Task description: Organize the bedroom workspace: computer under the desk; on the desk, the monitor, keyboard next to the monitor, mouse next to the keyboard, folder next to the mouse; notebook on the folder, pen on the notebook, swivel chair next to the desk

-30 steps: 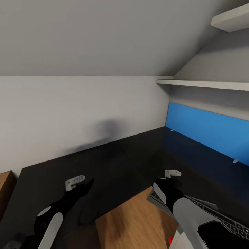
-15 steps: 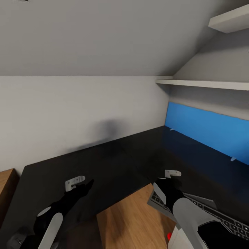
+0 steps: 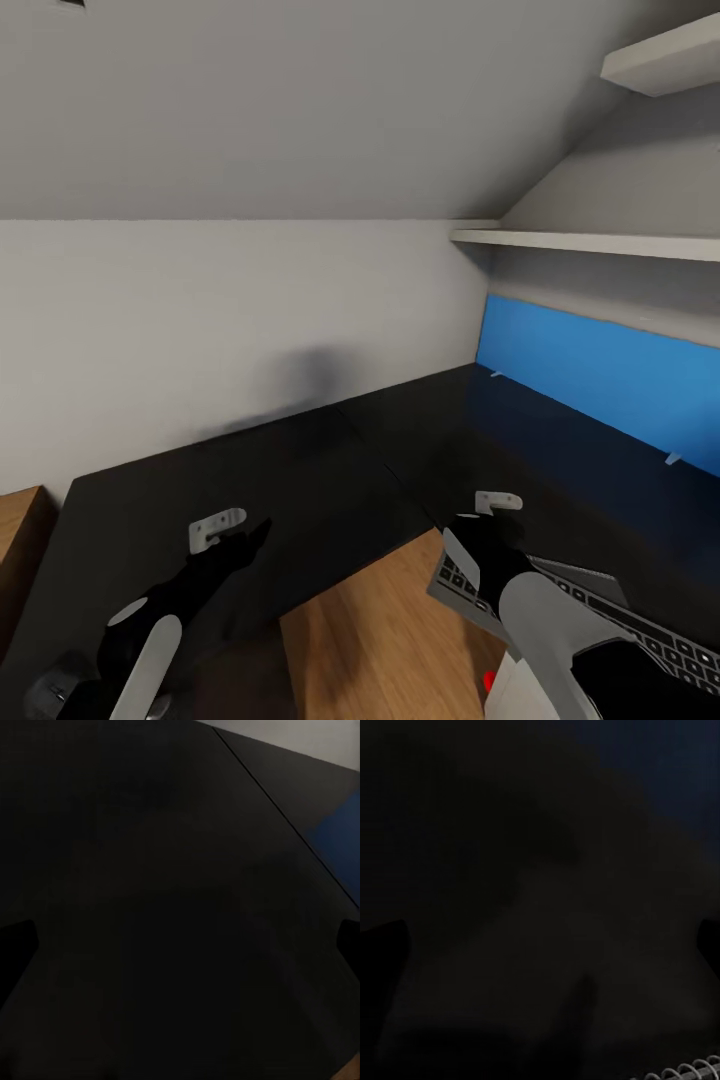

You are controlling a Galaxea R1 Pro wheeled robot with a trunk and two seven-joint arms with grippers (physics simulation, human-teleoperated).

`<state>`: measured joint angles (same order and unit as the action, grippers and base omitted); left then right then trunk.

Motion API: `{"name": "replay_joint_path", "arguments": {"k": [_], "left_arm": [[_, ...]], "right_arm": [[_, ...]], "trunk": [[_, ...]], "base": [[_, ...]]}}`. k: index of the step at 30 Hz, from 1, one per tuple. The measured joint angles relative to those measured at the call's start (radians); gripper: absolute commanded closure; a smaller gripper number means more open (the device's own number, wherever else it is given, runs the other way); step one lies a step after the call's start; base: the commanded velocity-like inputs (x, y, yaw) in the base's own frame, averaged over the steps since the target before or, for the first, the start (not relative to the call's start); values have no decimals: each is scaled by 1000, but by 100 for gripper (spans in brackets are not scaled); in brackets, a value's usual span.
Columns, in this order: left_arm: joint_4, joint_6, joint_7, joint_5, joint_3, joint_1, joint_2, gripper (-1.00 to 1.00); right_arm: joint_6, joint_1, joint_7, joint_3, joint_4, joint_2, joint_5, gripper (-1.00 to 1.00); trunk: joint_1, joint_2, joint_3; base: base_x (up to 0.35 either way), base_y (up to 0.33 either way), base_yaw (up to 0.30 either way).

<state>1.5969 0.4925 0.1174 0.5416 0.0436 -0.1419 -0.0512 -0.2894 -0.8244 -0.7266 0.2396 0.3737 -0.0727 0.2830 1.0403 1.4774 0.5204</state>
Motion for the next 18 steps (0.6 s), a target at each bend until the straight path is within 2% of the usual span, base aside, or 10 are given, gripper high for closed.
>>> {"name": "replay_joint_path", "arguments": {"k": [5,10,13,15,18], "left_arm": [[0,0,0,0,0,0,0,-100],[0,0,2,-1,-1,0,0,-100],[0,0,3,0,-1,0,0,-100],[0,0,3,0,-1,0,0,-100],[0,0,3,0,0,0,0,-100]], "right_arm": [[0,0,4,-1,3,1,5,-100],[0,0,7,-3,5,1,11,-100],[1,0,9,-4,6,2,11,-100],[3,0,30,-7,6,3,12,-100],[3,1,102,-12,8,5,15,-100]], "trunk": [[0,0,0],[-19,-35,-15],[-19,-35,-16],[-19,-35,-16],[-19,-35,-16]], "base": [[0,0,0],[0,0,0],[0,0,0],[0,0,0],[0,0,0]]}}
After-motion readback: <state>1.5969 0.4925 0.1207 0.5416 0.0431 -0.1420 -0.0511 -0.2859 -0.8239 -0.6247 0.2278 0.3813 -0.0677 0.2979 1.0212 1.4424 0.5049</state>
